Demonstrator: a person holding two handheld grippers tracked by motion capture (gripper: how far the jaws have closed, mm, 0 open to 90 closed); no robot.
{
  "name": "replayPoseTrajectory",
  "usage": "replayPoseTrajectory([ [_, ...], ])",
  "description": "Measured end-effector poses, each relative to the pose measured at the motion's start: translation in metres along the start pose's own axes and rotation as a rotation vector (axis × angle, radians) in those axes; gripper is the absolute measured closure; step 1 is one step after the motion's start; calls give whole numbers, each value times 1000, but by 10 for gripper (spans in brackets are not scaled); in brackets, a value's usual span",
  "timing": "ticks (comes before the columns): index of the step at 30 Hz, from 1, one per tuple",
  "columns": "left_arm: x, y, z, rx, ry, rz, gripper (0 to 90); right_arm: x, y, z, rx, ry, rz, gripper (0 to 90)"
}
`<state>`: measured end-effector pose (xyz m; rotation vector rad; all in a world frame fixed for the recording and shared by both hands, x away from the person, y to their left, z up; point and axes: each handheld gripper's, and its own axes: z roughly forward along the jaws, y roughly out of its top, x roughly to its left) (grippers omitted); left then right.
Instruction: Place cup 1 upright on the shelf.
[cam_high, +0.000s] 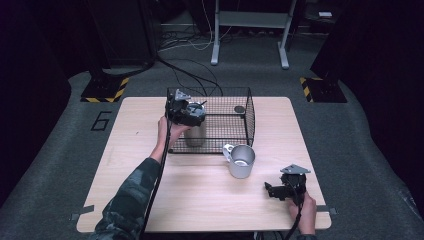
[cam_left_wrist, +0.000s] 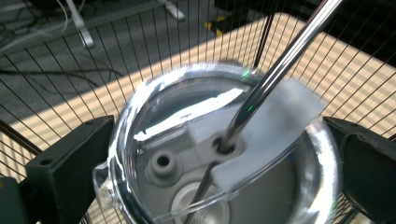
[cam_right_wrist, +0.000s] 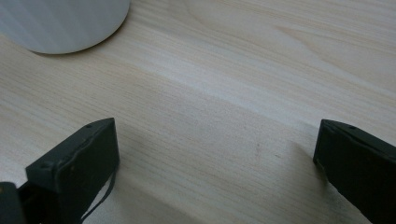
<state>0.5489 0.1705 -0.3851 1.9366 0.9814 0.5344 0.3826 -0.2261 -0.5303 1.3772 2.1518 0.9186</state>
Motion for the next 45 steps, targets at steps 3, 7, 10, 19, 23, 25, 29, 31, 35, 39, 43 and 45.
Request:
replayPoseTrajectory([
  [3, -1, 5, -6, 10, -6, 13, 0, 0, 0, 0, 0, 0, 0, 0],
  [7, -5, 8, -23, -11, -19, 21, 0, 0, 0, 0, 0, 0, 0, 0],
  [10, -8, 13, -35, -29, -8, 39, 0, -1, 0, 0, 6, -1, -8, 0],
  [19, -11, 6, -73, -51, 36, 67, 1, 0, 0, 0, 7, 0, -4, 0],
  [23, -16, -5, -87, -37, 32, 108, 1, -1, 1, 0, 6, 2, -11, 0],
  [25, -18, -12, -91, -27, 21, 115, 1, -1, 1, 0, 7, 3, -11, 0],
  [29, -23, -26, -99, 7, 4, 130, 1, 0, 1, 0, 7, 5, -10, 0],
  [31, -24, -34, -101, 19, 1, 137, 1, 0, 1, 0, 7, 5, -10, 0],
  [35, -22, -59, -102, 47, -24, 118, 1, 0, 1, 1, 5, 6, -7, 0],
  [39, -21, -84, -103, 88, -29, 116, 1, 0, 2, 1, 9, 11, -13, 0],
  [43, -19, -108, -101, 121, -28, 115, 1, 0, 2, 1, 9, 13, -14, 0],
  [45, -17, -120, -99, 152, -28, 120, 1, 0, 2, 1, 9, 14, -12, 0],
])
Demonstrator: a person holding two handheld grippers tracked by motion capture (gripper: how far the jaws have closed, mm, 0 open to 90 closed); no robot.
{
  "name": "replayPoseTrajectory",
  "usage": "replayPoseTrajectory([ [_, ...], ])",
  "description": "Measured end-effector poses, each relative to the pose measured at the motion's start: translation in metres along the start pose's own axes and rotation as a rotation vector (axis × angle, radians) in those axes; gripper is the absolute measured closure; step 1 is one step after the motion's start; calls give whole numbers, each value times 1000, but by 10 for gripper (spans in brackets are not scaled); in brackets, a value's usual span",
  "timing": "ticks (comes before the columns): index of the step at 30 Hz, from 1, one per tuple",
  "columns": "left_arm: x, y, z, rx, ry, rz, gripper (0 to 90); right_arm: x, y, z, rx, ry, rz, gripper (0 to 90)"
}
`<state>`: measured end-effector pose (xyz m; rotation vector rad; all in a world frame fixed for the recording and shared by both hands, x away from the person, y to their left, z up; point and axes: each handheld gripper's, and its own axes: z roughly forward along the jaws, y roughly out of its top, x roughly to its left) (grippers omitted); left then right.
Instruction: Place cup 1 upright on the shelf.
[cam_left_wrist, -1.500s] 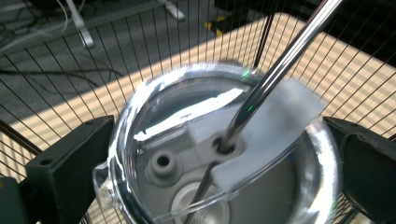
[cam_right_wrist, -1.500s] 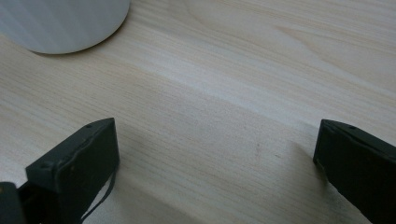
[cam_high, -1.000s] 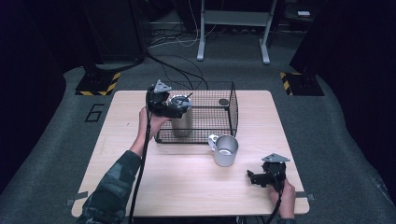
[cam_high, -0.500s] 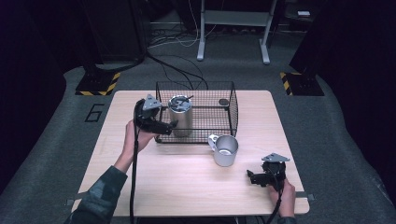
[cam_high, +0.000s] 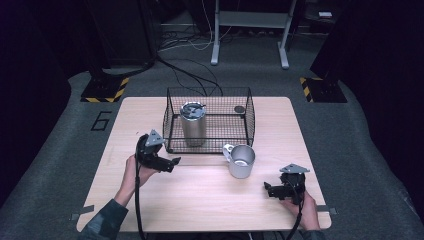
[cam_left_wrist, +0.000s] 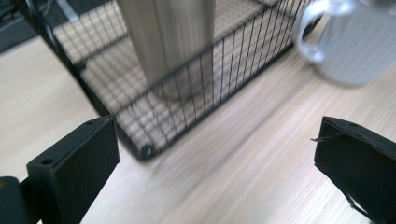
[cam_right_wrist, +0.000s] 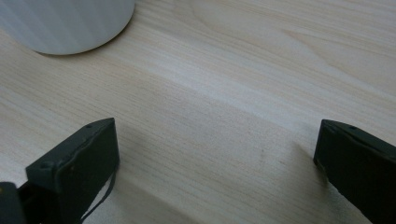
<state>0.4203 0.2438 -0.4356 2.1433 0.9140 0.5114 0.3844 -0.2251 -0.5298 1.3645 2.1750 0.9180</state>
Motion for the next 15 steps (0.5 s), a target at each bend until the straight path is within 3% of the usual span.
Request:
replayPoseTrajectory([
  [2, 0, -12, 6, 35, 2, 0, 1, 1, 0, 0, -7, -6, 3, 0],
  [5, 3, -29, 13, 58, -16, -34, 1, 2, -1, 0, -7, -12, 13, 0],
  [10, 5, -56, 21, 87, -15, -85, 1, 3, -1, 0, -8, -15, 16, 0],
  [12, 5, -65, 25, 90, 7, -102, 1, 3, -1, 0, -7, -17, 19, 0],
  [15, 7, -78, 30, 110, 1, -113, 1, 4, -1, -1, -7, -28, 22, 0],
])
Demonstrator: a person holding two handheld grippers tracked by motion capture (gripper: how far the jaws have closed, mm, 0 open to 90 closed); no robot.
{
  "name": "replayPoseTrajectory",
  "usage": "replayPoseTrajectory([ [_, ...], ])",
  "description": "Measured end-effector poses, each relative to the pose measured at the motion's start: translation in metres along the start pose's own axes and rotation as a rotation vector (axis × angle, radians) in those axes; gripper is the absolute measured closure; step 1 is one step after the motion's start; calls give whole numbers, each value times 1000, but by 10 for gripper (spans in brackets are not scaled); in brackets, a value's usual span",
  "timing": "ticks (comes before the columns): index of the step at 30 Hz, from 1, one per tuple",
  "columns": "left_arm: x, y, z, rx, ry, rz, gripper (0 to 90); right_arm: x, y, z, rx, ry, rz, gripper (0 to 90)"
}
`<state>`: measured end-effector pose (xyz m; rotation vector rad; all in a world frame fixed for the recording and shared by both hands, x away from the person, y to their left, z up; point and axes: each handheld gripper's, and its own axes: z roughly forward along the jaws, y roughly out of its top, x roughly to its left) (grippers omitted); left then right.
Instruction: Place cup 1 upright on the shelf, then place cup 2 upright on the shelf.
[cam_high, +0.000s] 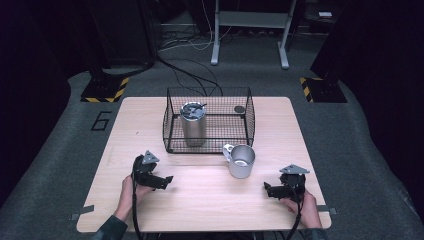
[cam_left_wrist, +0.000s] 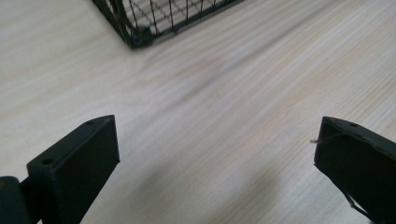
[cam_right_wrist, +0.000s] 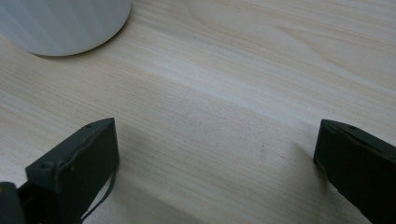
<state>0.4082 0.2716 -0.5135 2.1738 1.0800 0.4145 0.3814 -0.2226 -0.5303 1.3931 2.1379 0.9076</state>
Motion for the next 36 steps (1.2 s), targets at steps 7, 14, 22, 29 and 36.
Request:
replayPoseTrajectory([
  [7, 11, -12, 7, 7, 46, -3, 2, -5, -1, -3, 21, 43, -50, 0],
  [14, 23, -17, 6, -32, 50, -7, 1, -8, 5, -2, 62, 70, -75, 0],
  [22, 24, -16, 8, -43, 53, -10, 1, -5, 7, -13, 29, 123, -38, 0],
  [29, 24, -17, 8, -41, 52, -5, 2, 14, 24, -23, -35, 189, -50, 0],
  [36, 24, -16, 7, -40, 54, -2, 3, 32, 51, -27, -45, 221, -96, 0],
])
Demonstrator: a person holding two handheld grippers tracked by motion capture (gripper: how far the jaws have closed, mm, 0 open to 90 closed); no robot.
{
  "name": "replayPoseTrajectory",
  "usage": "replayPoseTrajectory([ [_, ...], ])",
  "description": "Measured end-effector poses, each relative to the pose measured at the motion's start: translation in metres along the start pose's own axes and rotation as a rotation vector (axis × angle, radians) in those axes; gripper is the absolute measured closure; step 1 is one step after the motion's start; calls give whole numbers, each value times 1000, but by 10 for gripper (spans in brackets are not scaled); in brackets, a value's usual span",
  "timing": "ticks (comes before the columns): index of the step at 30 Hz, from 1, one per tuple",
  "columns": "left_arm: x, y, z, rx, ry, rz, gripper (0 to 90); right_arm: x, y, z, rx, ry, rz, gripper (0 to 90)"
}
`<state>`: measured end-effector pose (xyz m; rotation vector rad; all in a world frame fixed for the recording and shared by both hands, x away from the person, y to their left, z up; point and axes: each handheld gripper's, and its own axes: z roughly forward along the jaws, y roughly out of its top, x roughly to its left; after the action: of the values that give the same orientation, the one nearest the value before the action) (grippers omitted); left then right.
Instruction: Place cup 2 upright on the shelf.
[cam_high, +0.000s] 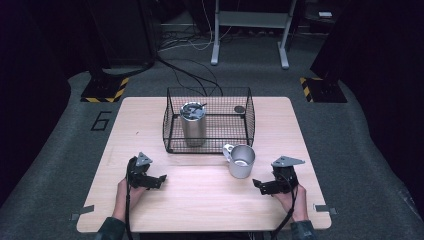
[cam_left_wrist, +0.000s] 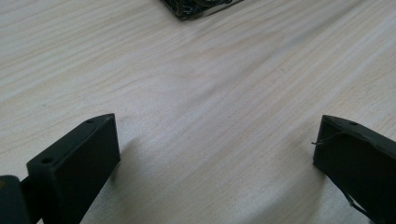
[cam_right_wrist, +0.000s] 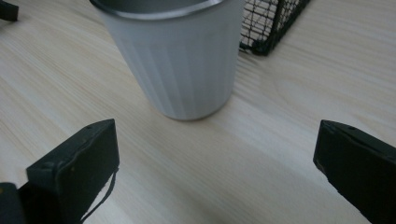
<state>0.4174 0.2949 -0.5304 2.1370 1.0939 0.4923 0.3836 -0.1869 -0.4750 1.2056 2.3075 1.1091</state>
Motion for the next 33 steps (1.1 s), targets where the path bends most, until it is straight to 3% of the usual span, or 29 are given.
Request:
replayPoseTrajectory([
  [4, 0, 0, 0, -1, -3, -3, 3, 8, 17, 6, 11, 18, -15, 0],
  [17, 0, 0, 0, -2, -3, -9, 10, 12, 51, 32, 11, 29, -51, 0],
  [24, 0, 0, 0, -2, -2, -10, 11, 17, 65, 41, 30, 37, -77, 1],
  [33, 0, 0, 0, -2, -2, -9, 11, 20, 69, 50, 47, 25, -116, 49],
])
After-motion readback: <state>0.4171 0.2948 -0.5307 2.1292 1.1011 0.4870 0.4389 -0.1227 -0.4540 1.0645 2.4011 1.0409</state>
